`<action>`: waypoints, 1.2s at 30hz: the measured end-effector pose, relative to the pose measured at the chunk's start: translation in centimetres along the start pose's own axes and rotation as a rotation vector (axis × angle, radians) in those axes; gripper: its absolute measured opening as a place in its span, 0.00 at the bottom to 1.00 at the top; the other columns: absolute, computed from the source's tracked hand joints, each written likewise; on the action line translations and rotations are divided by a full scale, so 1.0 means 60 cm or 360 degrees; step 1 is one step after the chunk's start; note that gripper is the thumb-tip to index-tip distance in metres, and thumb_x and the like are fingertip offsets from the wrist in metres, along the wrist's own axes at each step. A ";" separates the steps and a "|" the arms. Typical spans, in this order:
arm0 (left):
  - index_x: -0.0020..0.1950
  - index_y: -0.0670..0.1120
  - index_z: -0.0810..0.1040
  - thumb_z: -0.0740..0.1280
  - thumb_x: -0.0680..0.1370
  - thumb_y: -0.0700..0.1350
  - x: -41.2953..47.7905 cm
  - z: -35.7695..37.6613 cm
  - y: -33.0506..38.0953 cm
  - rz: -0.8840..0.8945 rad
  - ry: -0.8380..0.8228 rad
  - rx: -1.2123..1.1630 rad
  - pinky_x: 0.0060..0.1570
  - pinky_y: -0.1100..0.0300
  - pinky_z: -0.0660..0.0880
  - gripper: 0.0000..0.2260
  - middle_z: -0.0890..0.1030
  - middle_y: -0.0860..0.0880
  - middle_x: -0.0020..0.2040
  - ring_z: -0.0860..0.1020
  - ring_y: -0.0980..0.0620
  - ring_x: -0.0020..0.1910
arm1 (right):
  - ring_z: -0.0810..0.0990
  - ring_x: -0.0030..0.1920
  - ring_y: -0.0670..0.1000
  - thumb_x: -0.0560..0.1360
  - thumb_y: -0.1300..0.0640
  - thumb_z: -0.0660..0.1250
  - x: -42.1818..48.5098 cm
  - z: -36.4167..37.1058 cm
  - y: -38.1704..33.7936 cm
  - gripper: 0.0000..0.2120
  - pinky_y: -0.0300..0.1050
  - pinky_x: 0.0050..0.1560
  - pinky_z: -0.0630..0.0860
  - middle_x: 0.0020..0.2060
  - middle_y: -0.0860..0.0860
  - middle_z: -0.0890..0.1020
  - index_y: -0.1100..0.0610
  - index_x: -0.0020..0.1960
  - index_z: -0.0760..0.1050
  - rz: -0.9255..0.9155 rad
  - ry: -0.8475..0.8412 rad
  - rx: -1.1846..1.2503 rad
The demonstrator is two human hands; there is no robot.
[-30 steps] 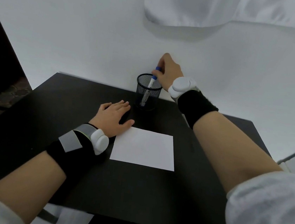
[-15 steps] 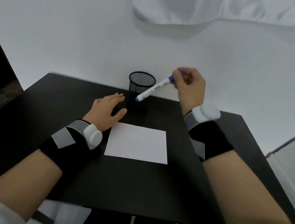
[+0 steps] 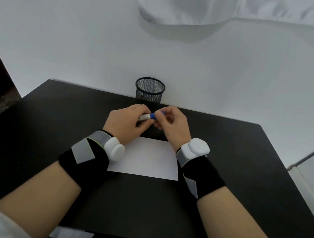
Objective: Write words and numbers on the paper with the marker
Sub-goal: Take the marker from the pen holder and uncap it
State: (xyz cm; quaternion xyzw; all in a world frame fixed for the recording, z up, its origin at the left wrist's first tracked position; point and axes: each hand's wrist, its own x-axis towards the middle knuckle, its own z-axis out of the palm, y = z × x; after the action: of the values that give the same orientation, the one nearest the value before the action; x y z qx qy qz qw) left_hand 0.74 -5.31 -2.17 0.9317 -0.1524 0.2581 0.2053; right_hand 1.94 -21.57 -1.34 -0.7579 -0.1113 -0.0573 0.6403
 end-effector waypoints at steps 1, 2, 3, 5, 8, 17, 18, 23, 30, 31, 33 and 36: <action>0.49 0.54 0.74 0.62 0.76 0.58 0.000 -0.002 -0.002 -0.0008 0.0007 0.0029 0.35 0.57 0.72 0.09 0.80 0.55 0.46 0.79 0.52 0.41 | 0.80 0.32 0.42 0.78 0.60 0.67 0.000 0.002 0.001 0.02 0.33 0.35 0.76 0.38 0.54 0.82 0.59 0.49 0.76 -0.0019 -0.0039 -0.0061; 0.48 0.54 0.73 0.62 0.76 0.58 0.001 -0.003 -0.003 -0.0019 0.0006 0.0047 0.34 0.57 0.72 0.09 0.80 0.55 0.44 0.79 0.51 0.40 | 0.79 0.32 0.41 0.78 0.60 0.67 0.000 0.004 0.002 0.02 0.32 0.35 0.75 0.38 0.54 0.82 0.59 0.50 0.76 -0.0037 -0.0061 -0.0102; 0.47 0.53 0.73 0.62 0.76 0.59 0.002 -0.003 -0.006 -0.0027 0.0008 0.0057 0.34 0.56 0.72 0.10 0.80 0.54 0.42 0.78 0.51 0.39 | 0.79 0.32 0.41 0.78 0.60 0.67 0.001 0.007 0.002 0.03 0.32 0.35 0.75 0.39 0.54 0.82 0.59 0.50 0.76 -0.0053 -0.0069 -0.0127; 0.46 0.54 0.71 0.61 0.76 0.60 0.000 -0.005 -0.009 -0.0021 -0.0004 0.0072 0.33 0.55 0.73 0.11 0.79 0.53 0.40 0.78 0.49 0.37 | 0.80 0.33 0.43 0.78 0.60 0.66 -0.003 0.010 -0.001 0.03 0.33 0.36 0.75 0.39 0.54 0.82 0.59 0.50 0.77 -0.0073 -0.0077 -0.0133; 0.45 0.53 0.69 0.57 0.76 0.62 -0.002 -0.007 -0.014 0.0027 -0.0023 0.0081 0.32 0.55 0.73 0.13 0.77 0.53 0.37 0.76 0.50 0.35 | 0.80 0.34 0.45 0.79 0.59 0.66 -0.007 0.011 -0.003 0.02 0.35 0.37 0.76 0.38 0.55 0.82 0.58 0.49 0.77 -0.0097 -0.0105 -0.0090; 0.43 0.53 0.69 0.55 0.77 0.62 -0.003 -0.012 -0.012 0.0089 0.0006 0.0120 0.28 0.57 0.71 0.14 0.75 0.53 0.31 0.73 0.50 0.29 | 0.80 0.36 0.46 0.79 0.61 0.66 -0.012 0.012 -0.012 0.05 0.34 0.38 0.76 0.40 0.54 0.81 0.62 0.51 0.77 -0.0169 -0.0096 -0.0021; 0.43 0.54 0.69 0.55 0.77 0.63 -0.004 -0.011 -0.013 0.0074 -0.0009 0.0109 0.28 0.57 0.71 0.14 0.74 0.53 0.31 0.73 0.50 0.29 | 0.80 0.36 0.46 0.79 0.61 0.66 -0.012 0.011 -0.014 0.05 0.35 0.39 0.77 0.40 0.54 0.81 0.62 0.51 0.77 -0.0176 -0.0095 -0.0022; 0.46 0.54 0.70 0.58 0.77 0.62 0.001 -0.015 -0.012 -0.0050 -0.0180 -0.0030 0.32 0.58 0.69 0.13 0.75 0.54 0.34 0.73 0.51 0.33 | 0.81 0.37 0.47 0.79 0.60 0.66 -0.004 0.005 -0.020 0.03 0.35 0.39 0.78 0.40 0.53 0.82 0.58 0.51 0.77 -0.0153 -0.0146 -0.0129; 0.54 0.54 0.75 0.65 0.77 0.47 0.008 -0.035 -0.045 -0.0283 -0.0141 -0.0694 0.44 0.59 0.72 0.07 0.78 0.53 0.45 0.75 0.55 0.42 | 0.81 0.39 0.49 0.76 0.63 0.68 0.036 -0.069 -0.012 0.03 0.40 0.46 0.78 0.38 0.51 0.82 0.57 0.48 0.78 -0.0088 0.0276 -0.0425; 0.56 0.53 0.76 0.65 0.77 0.45 0.009 -0.035 -0.050 -0.0283 -0.0107 -0.0739 0.47 0.59 0.73 0.09 0.78 0.52 0.48 0.76 0.55 0.45 | 0.81 0.42 0.52 0.76 0.62 0.68 0.044 -0.081 -0.005 0.04 0.42 0.49 0.77 0.42 0.53 0.83 0.56 0.49 0.79 -0.0060 0.0263 -0.0623; 0.59 0.55 0.78 0.68 0.75 0.45 0.010 -0.034 -0.053 -0.0287 -0.0100 -0.0843 0.52 0.58 0.75 0.13 0.78 0.51 0.50 0.78 0.53 0.48 | 0.80 0.45 0.54 0.76 0.61 0.68 0.056 -0.097 0.007 0.07 0.46 0.55 0.76 0.48 0.57 0.82 0.56 0.54 0.79 0.0017 0.0220 -0.0962; 0.58 0.56 0.79 0.70 0.74 0.45 0.009 -0.035 -0.049 -0.0363 -0.0212 -0.1071 0.48 0.55 0.79 0.14 0.81 0.50 0.46 0.82 0.51 0.42 | 0.79 0.52 0.57 0.75 0.60 0.69 0.066 -0.103 0.021 0.16 0.50 0.60 0.74 0.53 0.59 0.80 0.58 0.62 0.73 0.0160 0.0163 -0.1173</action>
State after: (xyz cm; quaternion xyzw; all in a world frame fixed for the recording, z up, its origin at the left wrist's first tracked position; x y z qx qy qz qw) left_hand 1.47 -1.89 -1.13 0.8377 -0.1369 0.1076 0.5176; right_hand 6.45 -27.45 -0.58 -0.9381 -0.0138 -0.0999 0.3313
